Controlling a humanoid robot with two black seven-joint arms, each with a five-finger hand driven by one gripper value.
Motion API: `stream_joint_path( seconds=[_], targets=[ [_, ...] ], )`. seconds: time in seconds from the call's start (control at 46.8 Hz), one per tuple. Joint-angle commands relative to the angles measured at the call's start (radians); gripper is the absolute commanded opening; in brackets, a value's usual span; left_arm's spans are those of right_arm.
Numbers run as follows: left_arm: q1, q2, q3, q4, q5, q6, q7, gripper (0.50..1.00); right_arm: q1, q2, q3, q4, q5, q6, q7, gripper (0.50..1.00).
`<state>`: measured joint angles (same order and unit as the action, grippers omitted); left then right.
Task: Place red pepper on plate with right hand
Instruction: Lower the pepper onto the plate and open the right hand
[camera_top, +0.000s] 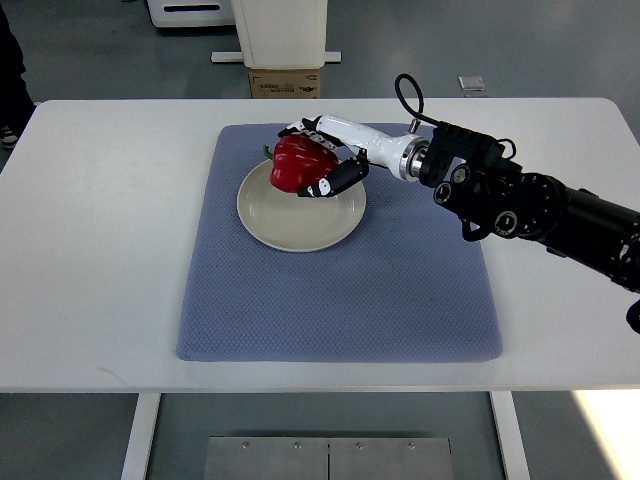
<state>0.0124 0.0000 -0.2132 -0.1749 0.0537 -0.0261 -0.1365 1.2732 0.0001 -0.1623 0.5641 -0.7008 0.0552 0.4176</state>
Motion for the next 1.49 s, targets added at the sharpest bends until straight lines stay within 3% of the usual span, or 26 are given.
stream_joint_path(
  seconds=[0.0,0.512,0.662,0.726,1.153,1.473],
  targets=[
    [0.0,0.0,0.0,0.0,0.0,0.0,0.0,1.0,0.0,0.0,-0.002,0.0,0.0,0.0,0.01,0.5],
    [0.0,0.0,0.0,0.0,0.0,0.0,0.0,1.0,-0.032,0.0,-0.057,0.028,-0.002,0.002,0.024,0.537],
    [0.0,0.0,0.0,0.0,0.0,0.0,0.0,1.0,-0.044,0.0,-0.068,0.028,-0.003,0.0,0.023,0.631],
    [0.0,0.0,0.0,0.0,0.0,0.0,0.0,1.0,-0.055,0.0,-0.068,0.026,-0.005,0.0,0.021,0.65],
    [0.0,0.0,0.0,0.0,0.0,0.0,0.0,1.0,-0.075,0.0,-0.066,0.023,-0.002,-0.015,0.015,0.981],
    [0.0,0.0,0.0,0.0,0.0,0.0,0.0,1.0,-0.071,0.0,-0.037,0.022,0.001,-0.015,0.012,1.0]
  ],
)
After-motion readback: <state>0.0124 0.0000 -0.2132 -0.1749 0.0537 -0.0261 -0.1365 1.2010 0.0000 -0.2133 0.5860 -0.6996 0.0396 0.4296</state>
